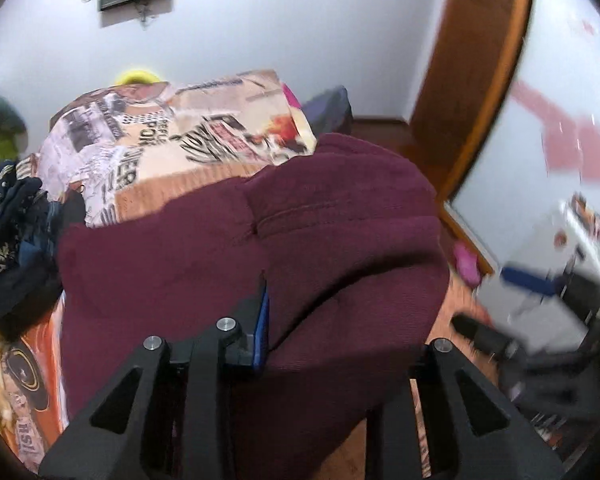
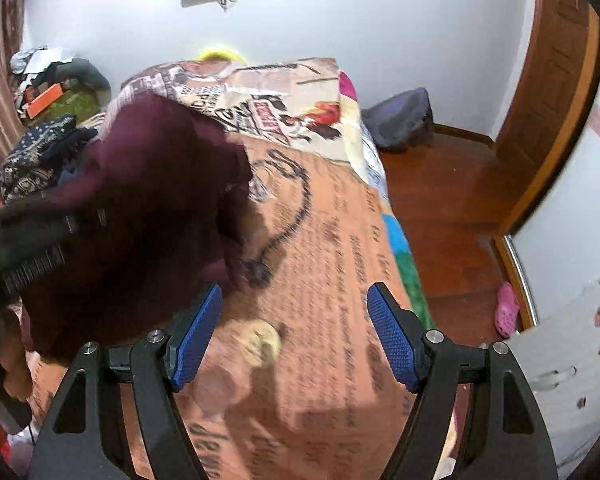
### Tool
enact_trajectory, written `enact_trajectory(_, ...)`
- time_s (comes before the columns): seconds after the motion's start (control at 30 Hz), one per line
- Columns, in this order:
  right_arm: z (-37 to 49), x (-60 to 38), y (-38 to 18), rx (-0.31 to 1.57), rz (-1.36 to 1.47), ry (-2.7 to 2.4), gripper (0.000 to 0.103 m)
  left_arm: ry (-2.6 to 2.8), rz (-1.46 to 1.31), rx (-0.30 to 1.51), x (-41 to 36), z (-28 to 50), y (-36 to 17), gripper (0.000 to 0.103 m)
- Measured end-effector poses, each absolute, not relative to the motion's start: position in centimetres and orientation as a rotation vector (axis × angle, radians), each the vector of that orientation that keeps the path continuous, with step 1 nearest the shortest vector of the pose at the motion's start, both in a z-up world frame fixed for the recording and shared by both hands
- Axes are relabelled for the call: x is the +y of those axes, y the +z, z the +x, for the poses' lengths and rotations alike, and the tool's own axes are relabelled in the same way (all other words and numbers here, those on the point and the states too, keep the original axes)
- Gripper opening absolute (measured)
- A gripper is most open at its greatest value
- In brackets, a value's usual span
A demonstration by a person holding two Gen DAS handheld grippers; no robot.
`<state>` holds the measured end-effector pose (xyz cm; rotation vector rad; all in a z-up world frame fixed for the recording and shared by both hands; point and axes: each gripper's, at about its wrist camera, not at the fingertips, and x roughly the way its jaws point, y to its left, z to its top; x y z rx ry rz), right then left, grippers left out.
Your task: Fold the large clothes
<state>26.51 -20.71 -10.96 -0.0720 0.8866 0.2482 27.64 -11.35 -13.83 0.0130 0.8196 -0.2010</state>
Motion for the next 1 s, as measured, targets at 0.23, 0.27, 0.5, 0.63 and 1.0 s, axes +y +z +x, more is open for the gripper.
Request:
enact_trajectory(0.23, 24.1, -22.1, -10.9, 0.894, -0.105, 0.232, 0.072, -0.275, 0.076, 0.844, -11.4, 25.1, -13.2, 0.048)
enact_trajectory(0.27, 23.7, -22.1, -10.4, 0.888, -0.110, 0.236, 0.072, -0.288, 0.069, 0.845, -11.0, 24.7, -12.8, 0.052)
enact_trajectory(0.5, 23.3, -21.2, -8.0, 0.814, -0.094, 0.309, 0.072, -0.282, 0.052, 0.798, -7.8, 22.5, -10.3, 0.065)
enact_trajectory(0.63, 23.7, -19.7, -6.3, 0.768, -0.061, 0.384, 0.072, -0.235, 0.056, 0.765, -5.8, 21.7, -9.2, 0.070)
enact_trajectory(1.0, 27.5, -15.4, -6.4, 0.792, 0.008, 0.527, 0.072, -0.108, 0.012, 0.690, -0.5, 21.1, -7.5, 0.085)
